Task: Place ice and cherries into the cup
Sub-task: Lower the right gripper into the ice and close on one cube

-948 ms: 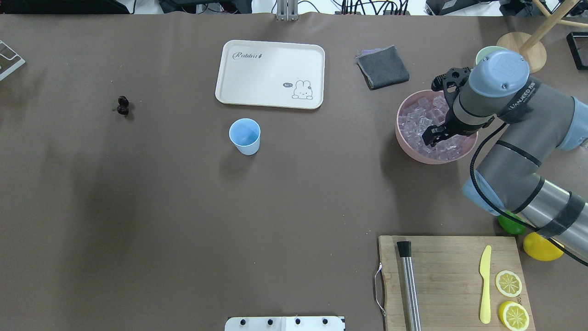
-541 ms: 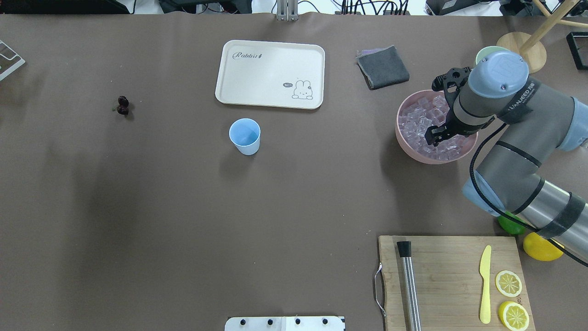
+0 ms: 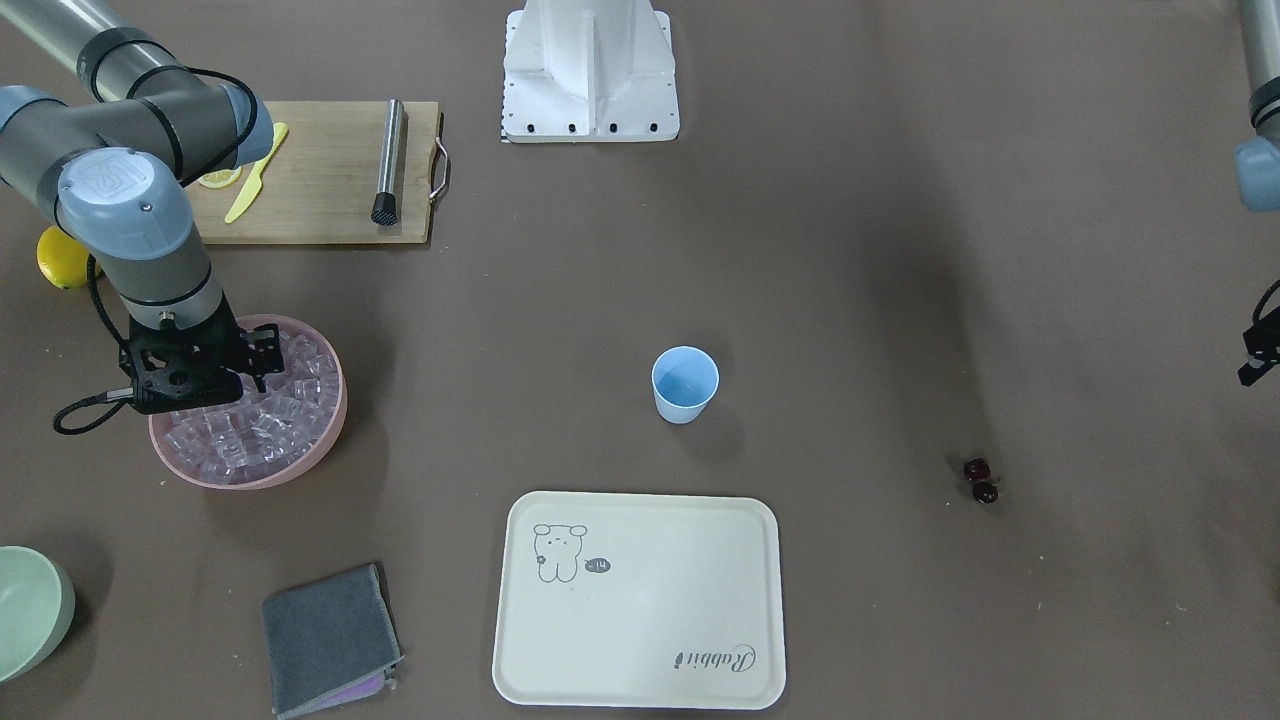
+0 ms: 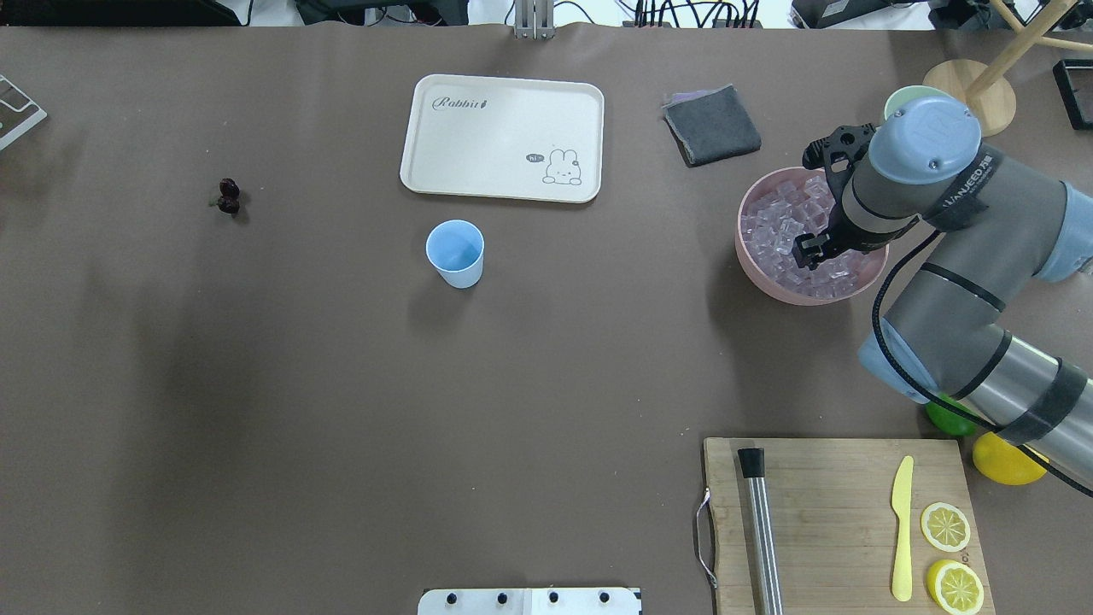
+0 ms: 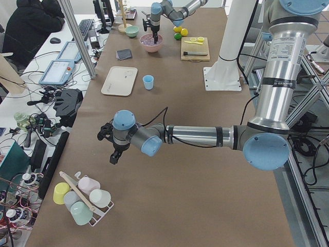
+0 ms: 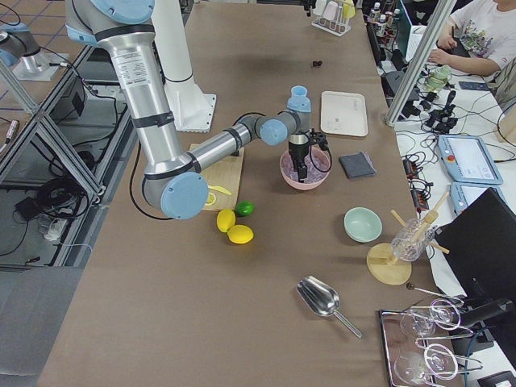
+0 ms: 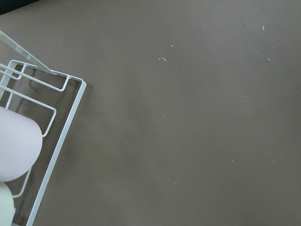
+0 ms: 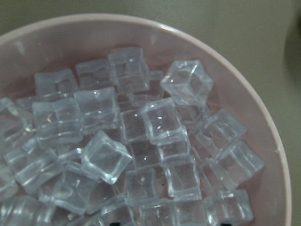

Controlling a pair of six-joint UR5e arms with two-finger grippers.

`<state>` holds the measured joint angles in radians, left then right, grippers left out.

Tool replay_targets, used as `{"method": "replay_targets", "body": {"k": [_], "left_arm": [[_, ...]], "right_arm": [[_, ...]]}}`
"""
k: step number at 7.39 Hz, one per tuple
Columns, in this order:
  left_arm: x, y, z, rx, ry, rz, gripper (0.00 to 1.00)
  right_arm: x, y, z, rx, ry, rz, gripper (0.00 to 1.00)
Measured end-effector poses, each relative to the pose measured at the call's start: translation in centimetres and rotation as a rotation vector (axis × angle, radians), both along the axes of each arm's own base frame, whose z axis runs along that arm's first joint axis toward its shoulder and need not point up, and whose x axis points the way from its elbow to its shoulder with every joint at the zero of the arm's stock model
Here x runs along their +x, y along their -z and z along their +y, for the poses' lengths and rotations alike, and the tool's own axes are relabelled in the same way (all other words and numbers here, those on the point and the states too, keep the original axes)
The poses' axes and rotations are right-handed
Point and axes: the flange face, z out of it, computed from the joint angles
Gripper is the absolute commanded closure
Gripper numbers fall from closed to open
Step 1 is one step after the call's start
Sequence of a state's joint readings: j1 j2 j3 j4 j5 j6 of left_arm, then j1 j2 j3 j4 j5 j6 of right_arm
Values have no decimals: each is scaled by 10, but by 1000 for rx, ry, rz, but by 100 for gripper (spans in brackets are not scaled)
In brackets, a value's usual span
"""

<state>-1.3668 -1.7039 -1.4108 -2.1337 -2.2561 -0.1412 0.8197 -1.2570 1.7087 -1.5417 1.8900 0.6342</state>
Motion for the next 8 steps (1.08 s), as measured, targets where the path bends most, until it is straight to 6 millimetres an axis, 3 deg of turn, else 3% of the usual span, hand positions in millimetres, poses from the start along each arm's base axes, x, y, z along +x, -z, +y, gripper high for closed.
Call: {"method": "replay_targets", "body": {"k": [2, 4, 6, 8], "left_arm": [[3, -1, 0, -2, -5, 0, 3], [4, -2, 0, -3, -7, -2, 3], [4, -3, 0, -5, -7, -2, 3], [5, -3, 0, -5, -8, -2, 3]], "right_arm": [[0, 1, 0, 2, 1, -2, 73], [0, 2, 0, 3, 0, -3, 73], [-1, 3, 1, 3, 1, -3, 84], [0, 3, 1, 4, 1, -4, 81]]}}
